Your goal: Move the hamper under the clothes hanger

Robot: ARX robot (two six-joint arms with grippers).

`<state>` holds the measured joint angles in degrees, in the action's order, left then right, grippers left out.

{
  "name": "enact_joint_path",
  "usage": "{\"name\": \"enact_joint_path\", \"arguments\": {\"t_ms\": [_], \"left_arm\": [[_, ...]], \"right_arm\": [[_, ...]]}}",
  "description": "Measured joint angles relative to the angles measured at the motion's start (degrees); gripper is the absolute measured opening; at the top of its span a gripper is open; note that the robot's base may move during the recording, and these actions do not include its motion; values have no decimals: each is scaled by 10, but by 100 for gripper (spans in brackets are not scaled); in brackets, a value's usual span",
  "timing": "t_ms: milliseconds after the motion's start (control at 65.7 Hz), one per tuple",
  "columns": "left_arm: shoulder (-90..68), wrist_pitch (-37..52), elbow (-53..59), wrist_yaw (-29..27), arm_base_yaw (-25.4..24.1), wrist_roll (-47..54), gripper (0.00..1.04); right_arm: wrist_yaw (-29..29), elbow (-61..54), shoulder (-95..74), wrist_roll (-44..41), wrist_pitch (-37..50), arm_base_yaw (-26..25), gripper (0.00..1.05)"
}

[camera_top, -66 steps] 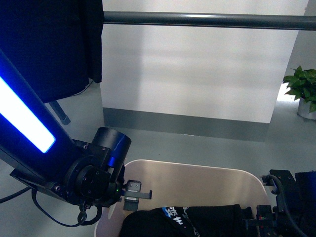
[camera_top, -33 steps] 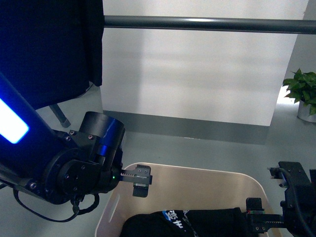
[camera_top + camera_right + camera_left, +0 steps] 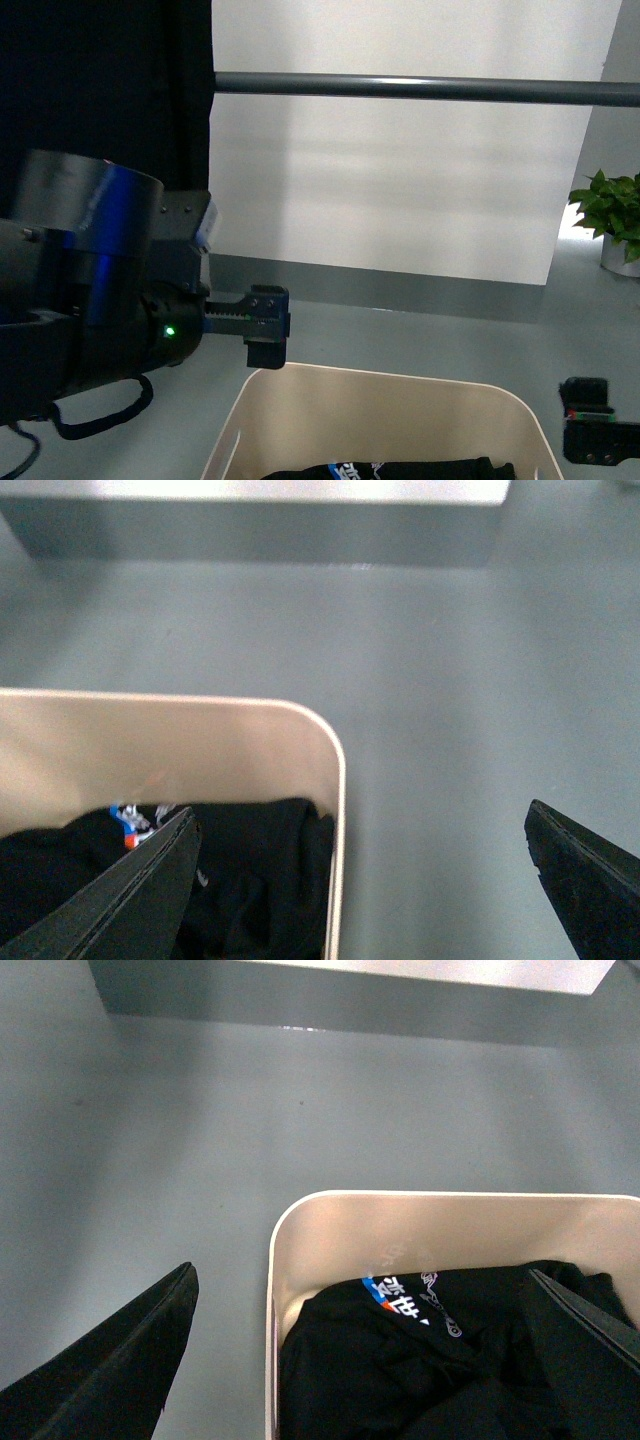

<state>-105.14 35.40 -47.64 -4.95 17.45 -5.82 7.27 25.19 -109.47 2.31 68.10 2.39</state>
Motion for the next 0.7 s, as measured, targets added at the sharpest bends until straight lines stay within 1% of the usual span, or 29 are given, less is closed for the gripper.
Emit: {"name": "enact_joint_path", "arguments": {"t_ms": [15,30,46,76,137,167,213,228,259,289,304,320,350,396,426,457,472,502,533,578,594,624,639,685,700], "left_arm": [[7,14,10,-10,2,5,98],[17,63,31,-34,3,11,93],[19,73,36,-47,3,12,93],[35,163,77,-90,4,26,85],[52,235,120,-102,1,33,78],[69,279,153,-103,-6,38,72],[82,300,174,-100,-12,41,68],[93,310,188,-98,-17,43,64],[105,315,202,-96,-23,44,60],[116,318,214,-92,-27,45,57],[129,320,228,-87,-34,45,53],[132,320,231,-86,-36,45,52],[150,321,253,-81,-45,47,44],[170,321,275,-70,-52,47,36],[181,320,286,-66,-57,47,32],[201,317,305,-56,-64,49,24],[203,316,306,-55,-65,49,23],[213,315,314,-53,-68,49,19],[228,311,324,-48,-73,49,14],[247,306,338,-40,-78,49,7],[252,305,341,-40,-80,49,5],[262,302,347,-38,-83,49,2],[273,297,355,-34,-87,49,3],[285,293,362,-31,-91,49,4],[296,288,369,-28,-94,49,4]], "right_arm": [[9,-13,15,-3,13,3,97],[17,-27,30,-3,27,7,97],[21,-33,38,-4,33,10,97],[41,-61,69,-9,63,21,97],[62,-87,97,-20,93,33,97],[59,-96,105,-20,106,35,96],[47,-100,113,-20,116,35,91],[45,-100,115,-21,117,35,88],[40,-100,116,-21,119,35,83],[40,-100,116,-21,119,35,80],[38,-101,116,-21,119,35,76],[37,-102,116,-21,119,35,74],[30,-106,118,-21,119,35,66],[9,-119,133,-21,116,29,61],[-21,-148,169,-21,105,23,54],[-29,-172,203,-22,95,20,49],[-32,-184,225,-22,88,19,45],[-40,-193,246,-22,81,14,42],[-61,-201,273,-22,70,2,36],[-69,-207,295,-22,58,-8,31],[-70,-210,309,-23,49,-12,28],[-69,-214,322,-22,40,-16,24],[-69,-217,334,-22,30,-19,20],[-69,-221,352,-22,17,-22,15],[-69,-224,365,-22,7,-23,12]]}}
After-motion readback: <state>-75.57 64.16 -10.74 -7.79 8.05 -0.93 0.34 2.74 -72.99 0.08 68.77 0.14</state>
